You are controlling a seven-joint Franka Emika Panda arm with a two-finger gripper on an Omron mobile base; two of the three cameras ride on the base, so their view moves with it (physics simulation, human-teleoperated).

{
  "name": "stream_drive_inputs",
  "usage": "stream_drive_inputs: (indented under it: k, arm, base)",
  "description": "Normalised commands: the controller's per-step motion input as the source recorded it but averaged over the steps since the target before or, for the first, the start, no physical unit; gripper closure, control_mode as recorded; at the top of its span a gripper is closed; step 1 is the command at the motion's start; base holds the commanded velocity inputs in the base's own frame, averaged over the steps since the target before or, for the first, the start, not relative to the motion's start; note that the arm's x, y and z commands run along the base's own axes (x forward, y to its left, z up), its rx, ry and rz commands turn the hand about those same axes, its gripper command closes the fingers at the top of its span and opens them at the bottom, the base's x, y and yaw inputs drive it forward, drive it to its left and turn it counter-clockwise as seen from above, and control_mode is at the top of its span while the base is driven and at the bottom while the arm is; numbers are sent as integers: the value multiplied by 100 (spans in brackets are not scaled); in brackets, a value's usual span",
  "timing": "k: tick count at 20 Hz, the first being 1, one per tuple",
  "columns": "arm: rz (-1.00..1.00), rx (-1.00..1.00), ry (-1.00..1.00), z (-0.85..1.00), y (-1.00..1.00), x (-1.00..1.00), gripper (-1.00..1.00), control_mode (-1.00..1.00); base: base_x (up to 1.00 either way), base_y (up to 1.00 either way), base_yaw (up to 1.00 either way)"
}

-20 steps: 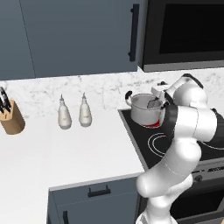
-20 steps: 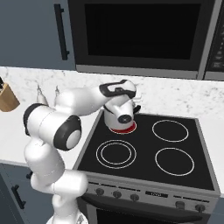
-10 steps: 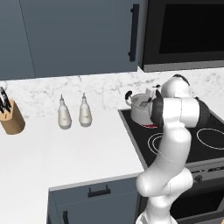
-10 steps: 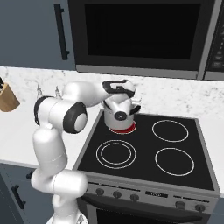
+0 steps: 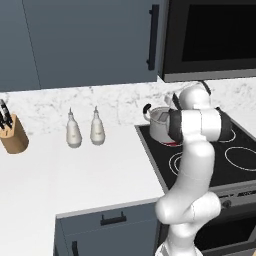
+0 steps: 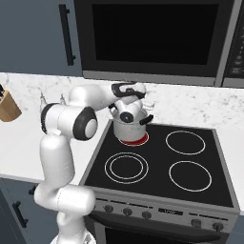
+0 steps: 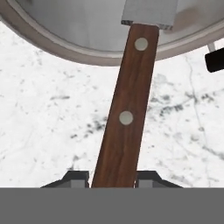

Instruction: Put the lime and tomato in the pot. Retrieve the spatula and lightly stir the vegetables in the pot.

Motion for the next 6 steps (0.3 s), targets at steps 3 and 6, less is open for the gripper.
stream_drive_inputs:
  k: [3, 6]
  arm:
    - [-16, 0, -3, 45, -23, -30, 100, -100]
    - [-17, -3, 0, 14, -15, -20, 100, -100]
  base:
    - [0, 0, 0]
    - [0, 0, 0]
